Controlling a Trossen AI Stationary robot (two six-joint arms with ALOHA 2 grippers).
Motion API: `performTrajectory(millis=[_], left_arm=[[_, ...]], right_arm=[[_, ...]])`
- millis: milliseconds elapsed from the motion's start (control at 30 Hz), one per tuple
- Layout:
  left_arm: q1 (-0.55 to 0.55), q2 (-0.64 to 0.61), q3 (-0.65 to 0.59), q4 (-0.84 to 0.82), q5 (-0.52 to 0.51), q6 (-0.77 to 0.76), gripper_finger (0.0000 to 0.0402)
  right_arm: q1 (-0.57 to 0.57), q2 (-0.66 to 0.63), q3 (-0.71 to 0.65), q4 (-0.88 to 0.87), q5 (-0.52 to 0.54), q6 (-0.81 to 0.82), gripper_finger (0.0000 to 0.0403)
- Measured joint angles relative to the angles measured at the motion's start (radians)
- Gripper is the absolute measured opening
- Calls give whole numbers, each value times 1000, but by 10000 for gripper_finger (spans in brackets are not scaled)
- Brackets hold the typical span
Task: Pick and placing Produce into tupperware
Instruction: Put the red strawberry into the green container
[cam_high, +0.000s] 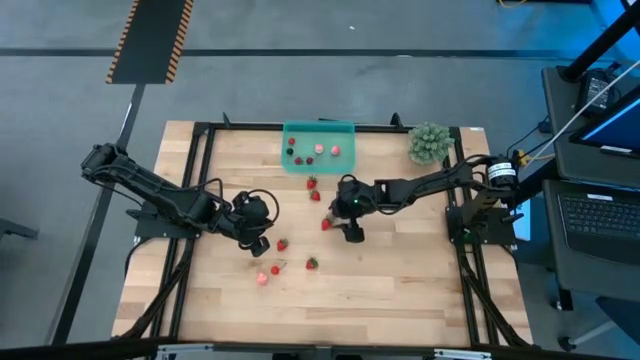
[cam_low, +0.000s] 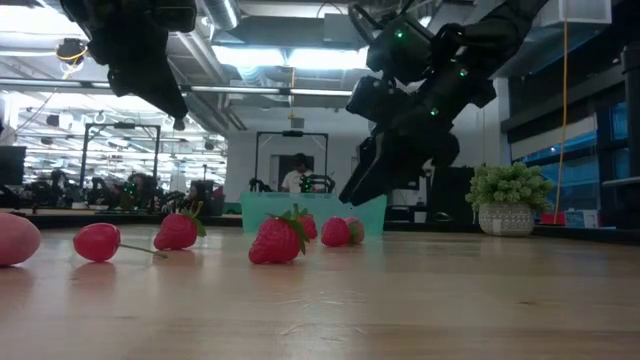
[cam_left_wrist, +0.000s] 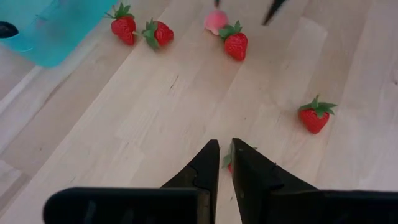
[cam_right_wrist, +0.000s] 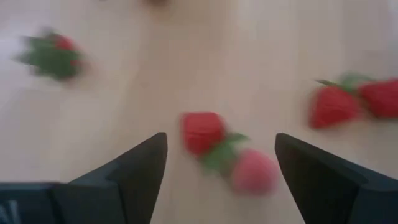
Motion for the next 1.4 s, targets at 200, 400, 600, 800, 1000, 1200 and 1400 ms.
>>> performTrajectory(millis=[200,400,600,800,1000,1200,1400], left_arm=[[0,0,0,0,-23,-4,48],[0,0,0,7,-24,-6,56],[0,0,0,16,-25,-6,62],[0,0,0,16,-25,-2,60],[0,0,0,16,-26,1,47],[0,0,0,15,-26,1,35],[0,0,0,15,-26,2,26]], right_arm=[[0,16,0,9,-27,26,300],[1,70,39,8,-26,16,300],[1,145,137,-105,-26,-30,300],[5,208,180,-141,-26,-34,300],[5,226,189,-122,-28,-32,293],[5,227,189,-120,-29,-32,257],[5,228,189,-115,-25,-2,203]])
